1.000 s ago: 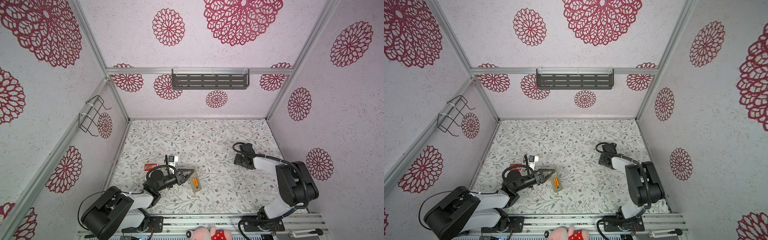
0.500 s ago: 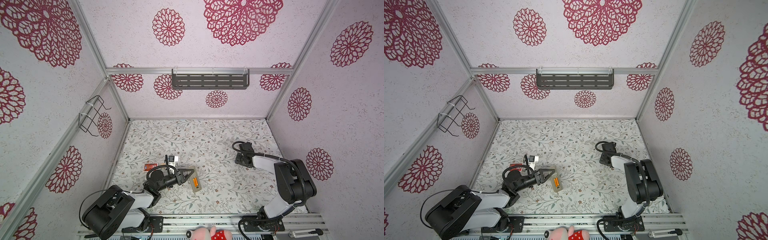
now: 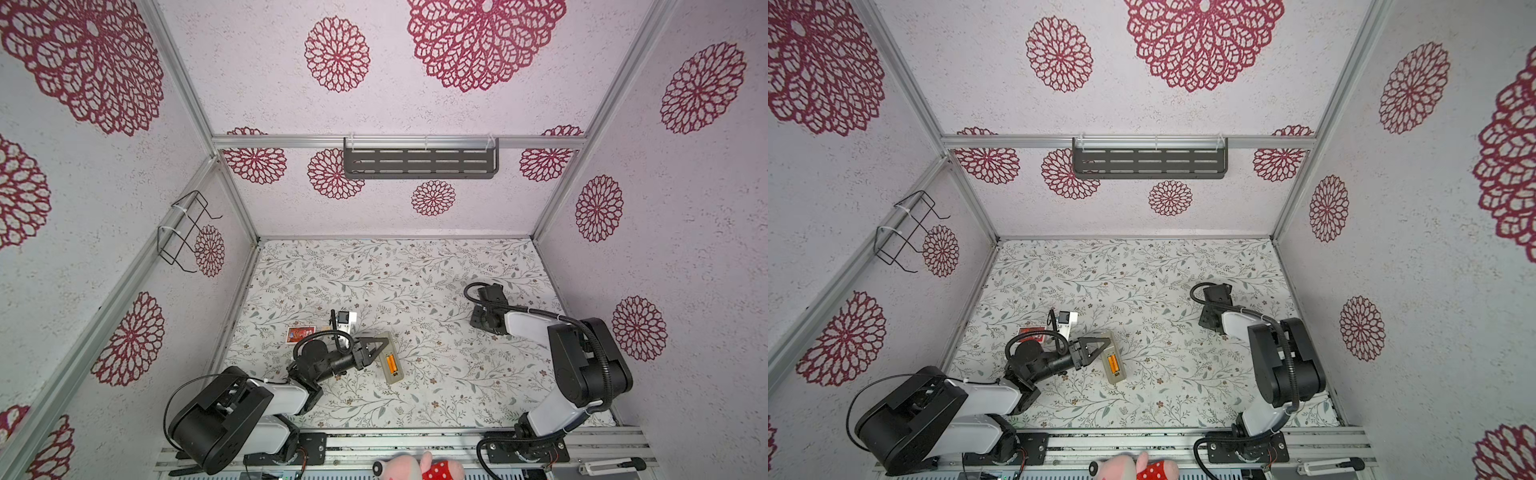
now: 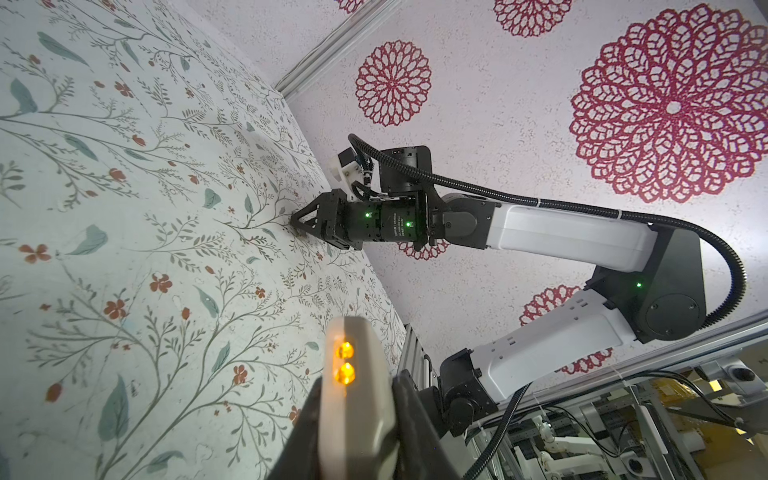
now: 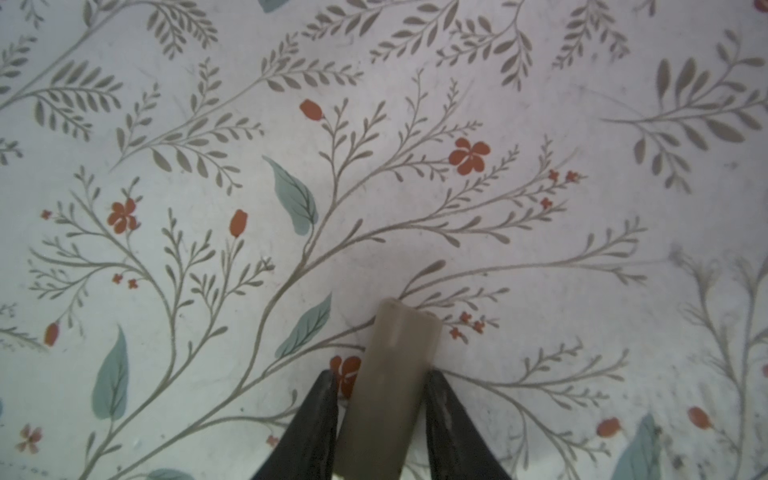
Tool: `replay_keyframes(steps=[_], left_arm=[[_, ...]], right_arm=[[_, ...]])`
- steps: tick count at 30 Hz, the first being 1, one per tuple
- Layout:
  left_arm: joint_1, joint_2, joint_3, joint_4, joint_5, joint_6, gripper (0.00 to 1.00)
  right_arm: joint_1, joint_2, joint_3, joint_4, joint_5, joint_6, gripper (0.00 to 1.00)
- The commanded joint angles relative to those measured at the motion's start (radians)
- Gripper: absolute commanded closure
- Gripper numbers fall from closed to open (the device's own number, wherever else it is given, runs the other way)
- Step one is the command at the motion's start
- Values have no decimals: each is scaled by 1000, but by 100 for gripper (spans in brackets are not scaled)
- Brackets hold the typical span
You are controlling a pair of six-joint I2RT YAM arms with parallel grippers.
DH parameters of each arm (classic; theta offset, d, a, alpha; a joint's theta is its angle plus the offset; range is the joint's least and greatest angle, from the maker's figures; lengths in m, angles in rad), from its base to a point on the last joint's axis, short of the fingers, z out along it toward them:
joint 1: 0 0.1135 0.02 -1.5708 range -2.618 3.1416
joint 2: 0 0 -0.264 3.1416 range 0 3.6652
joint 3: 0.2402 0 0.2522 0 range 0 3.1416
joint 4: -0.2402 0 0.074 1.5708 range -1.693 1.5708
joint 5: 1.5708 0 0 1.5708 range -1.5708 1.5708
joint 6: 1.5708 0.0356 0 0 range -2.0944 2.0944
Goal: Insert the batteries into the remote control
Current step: 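Lower the right gripper and close it on the grey battery cover, then lift the grey cover and carry it toward the remote in the left gripper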
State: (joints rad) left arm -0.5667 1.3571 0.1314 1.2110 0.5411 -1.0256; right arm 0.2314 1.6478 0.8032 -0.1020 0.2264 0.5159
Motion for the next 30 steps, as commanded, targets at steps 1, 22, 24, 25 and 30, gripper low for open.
replay_keyframes(steps=[1, 22, 24, 25, 30], left_arm=[[5, 4, -3, 50, 10, -1, 100], [5, 26, 5, 67, 13, -8, 100], [4, 32, 5, 74, 14, -11, 100], [4, 35, 5, 78, 14, -13, 100], [5, 43, 5, 91, 16, -18, 100]], right_arm=[[-4, 8, 7, -18, -14, 5, 65], [-3, -14, -20, -15, -49, -23, 78], [0, -13, -21, -13, -58, -25, 78], [2, -13, -22, -13, -62, -27, 79], [26, -13, -17, -22, -63, -33, 79]])
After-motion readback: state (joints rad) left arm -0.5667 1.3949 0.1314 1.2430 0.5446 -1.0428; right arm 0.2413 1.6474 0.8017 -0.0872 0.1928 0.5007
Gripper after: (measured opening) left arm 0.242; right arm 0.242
